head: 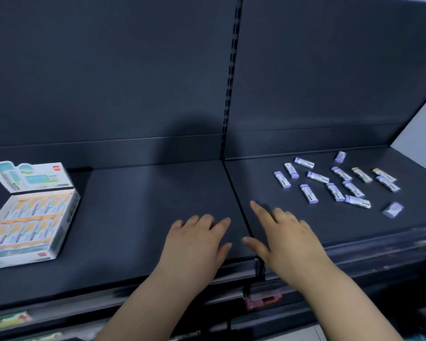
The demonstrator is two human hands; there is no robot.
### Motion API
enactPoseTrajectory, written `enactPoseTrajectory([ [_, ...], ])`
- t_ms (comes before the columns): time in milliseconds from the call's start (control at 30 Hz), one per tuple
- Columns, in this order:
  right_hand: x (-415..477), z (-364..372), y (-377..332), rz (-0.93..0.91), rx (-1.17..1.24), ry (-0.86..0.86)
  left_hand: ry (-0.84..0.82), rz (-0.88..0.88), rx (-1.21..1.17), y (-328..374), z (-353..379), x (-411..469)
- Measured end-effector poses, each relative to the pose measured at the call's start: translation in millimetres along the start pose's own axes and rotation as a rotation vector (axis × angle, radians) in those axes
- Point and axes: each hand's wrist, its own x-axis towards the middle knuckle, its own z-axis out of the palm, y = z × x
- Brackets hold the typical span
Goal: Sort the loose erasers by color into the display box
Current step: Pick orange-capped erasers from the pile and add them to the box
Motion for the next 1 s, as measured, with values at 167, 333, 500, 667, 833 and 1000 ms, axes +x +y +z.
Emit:
enactPoseTrajectory([
  [167,18.9,-8.9,14.2,0.032,0.115,0.017,-0.045,0.031,-0.056,-4.3,1.4,32.3],
  [333,26.7,-9.3,44.8,0.099,0.165,0.079,0.023,0.127,-0.074,7.4,16.7,72.6],
  [500,24.0,0.6,90.4,0.168,0.201,0.068,0.082,0.148,-0.087,32.9,31.9,102.1],
  [667,38.2,1.8,151.8,0.173,0.196,0.081,0.080,0.164,-0.055,72.8,49.9,140.0],
  [833,55.8,0.4,225.6,0.084,0.191,0.054,0.117,0.100,-0.051,135.2,65.3,185.4],
  [1000,71.5,-5.5,303.6,0.026,0.174,-0.028,0.182,0.088,-0.051,207.4,77.1,229.0],
])
